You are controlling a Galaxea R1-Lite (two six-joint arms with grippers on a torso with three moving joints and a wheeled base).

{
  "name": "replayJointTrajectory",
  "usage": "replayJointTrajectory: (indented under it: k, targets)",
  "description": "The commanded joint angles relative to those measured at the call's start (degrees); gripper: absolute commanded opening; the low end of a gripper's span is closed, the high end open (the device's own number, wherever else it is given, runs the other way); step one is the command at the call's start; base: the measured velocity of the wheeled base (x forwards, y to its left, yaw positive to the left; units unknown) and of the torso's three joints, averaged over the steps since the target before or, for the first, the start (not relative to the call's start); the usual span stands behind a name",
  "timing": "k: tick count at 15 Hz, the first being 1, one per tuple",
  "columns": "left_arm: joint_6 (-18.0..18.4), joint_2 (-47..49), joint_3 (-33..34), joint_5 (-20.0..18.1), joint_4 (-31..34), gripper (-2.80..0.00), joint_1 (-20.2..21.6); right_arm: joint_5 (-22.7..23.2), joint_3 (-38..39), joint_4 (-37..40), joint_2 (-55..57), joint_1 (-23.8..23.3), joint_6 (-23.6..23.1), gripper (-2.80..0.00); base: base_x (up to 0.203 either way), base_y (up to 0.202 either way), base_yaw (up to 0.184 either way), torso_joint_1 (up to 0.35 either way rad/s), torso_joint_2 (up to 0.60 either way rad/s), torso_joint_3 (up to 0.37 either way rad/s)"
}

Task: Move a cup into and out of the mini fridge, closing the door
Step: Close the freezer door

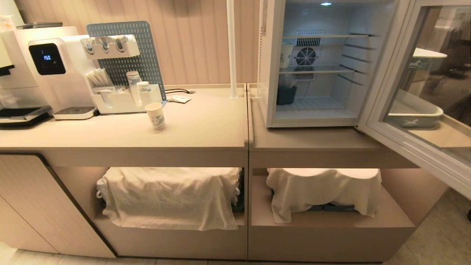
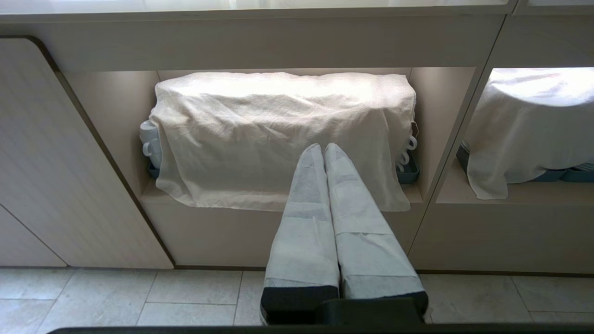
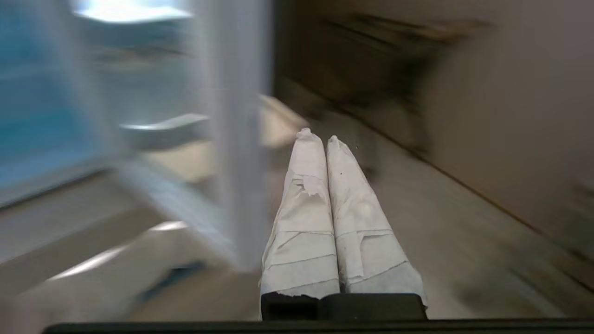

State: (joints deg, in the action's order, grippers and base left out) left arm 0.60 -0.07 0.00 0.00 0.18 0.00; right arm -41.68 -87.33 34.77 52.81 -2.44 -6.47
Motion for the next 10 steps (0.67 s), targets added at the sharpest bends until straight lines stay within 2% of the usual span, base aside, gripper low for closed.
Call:
replayJointTrajectory:
  k: [1,2,4,8,10]
  targets:
    - [0.02,0.07,0.00,0.00,-0.01,-2.80,0.00,-8.85,-0.65,1.13,5.94,-3.53,-0.82,-2.80,0.000,0.000,0.000,0.000,0.00,0.000]
    - [0.02,0.07,0.00,0.00,0.00,-2.80,0.00,-11.81,-0.64,1.90,5.96,-4.15,-1.81,-2.80,0.000,0.000,0.000,0.000,0.00,0.000]
    - [-0.07,0.07,0.00,0.00,-0.01,-2.80,0.00,-12.94,-1.00,3.20,6.30,-5.77,-2.72,-2.80,0.000,0.000,0.000,0.000,0.00,0.000]
    - [0.02,0.07,0.00,0.00,-0.01,-2.80,0.00,-9.49,-1.36,4.46,13.28,-21.20,-3.27,-2.80,0.000,0.000,0.000,0.000,0.00,0.000]
    - [-0.03,0.07,0.00,0.00,-0.01,-2.80,0.00,-8.35,-1.23,4.14,17.23,-23.80,-3.10,-2.80,0.000,0.000,0.000,0.000,0.00,0.000]
